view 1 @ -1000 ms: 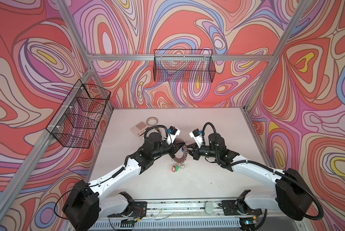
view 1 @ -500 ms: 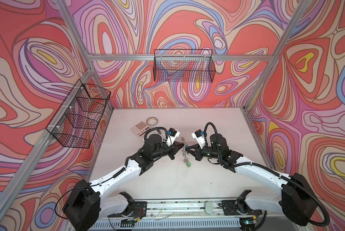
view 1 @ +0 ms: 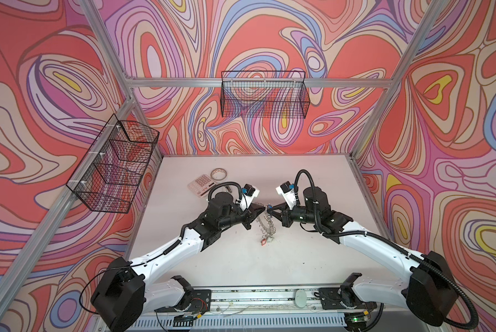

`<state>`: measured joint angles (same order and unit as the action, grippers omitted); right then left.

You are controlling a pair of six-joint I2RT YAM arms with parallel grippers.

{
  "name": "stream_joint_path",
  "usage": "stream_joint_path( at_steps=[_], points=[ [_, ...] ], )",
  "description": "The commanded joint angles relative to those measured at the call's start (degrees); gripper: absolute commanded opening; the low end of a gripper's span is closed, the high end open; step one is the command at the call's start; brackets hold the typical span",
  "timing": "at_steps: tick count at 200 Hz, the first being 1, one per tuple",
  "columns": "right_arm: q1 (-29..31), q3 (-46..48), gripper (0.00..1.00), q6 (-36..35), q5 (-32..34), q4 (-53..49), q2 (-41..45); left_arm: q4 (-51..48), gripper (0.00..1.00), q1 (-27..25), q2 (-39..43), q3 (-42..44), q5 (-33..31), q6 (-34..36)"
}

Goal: Put the keys on the keyring

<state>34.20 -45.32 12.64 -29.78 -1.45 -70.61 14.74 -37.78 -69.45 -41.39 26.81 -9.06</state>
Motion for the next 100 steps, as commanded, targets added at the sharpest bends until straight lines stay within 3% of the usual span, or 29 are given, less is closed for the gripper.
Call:
stream_joint_path(
  at_steps=[1, 15, 44, 54, 68, 100],
  points=[
    [0.35, -0.84, 0.0, -1.52, -1.43, -0.21, 0.46, -0.03, 0.0, 0.44, -0.76, -2.1, 0.18, 0.07],
    [0.31, 0.21, 0.02, -1.29, 2.52, -0.32, 1.61, -0.4, 0.0, 0.38, -0.29, -2.29, -0.55, 0.18],
    [-0.28, 0.45, 0.1, -0.81, 19.39, -4.69, 2.65, -1.27, 0.0, 0.56, 0.76, -2.21, -1.6, 0.97],
    [-0.82, 0.86, 0.2, -0.24, 20.87, -4.58, 3.37, -1.62, 0.0, 0.67, 0.87, -2.25, -1.5, 0.97],
    [-0.89, 1.62, 0.4, 0.22, 21.45, -3.61, 4.89, -2.04, 0.0, 0.69, 0.89, -2.29, -1.56, 1.02],
    [-1.19, 2.17, 0.47, 0.45, 22.33, -3.08, 6.1, -2.5, 0.0, 0.69, 1.22, -2.35, -1.77, 1.04]
  ],
)
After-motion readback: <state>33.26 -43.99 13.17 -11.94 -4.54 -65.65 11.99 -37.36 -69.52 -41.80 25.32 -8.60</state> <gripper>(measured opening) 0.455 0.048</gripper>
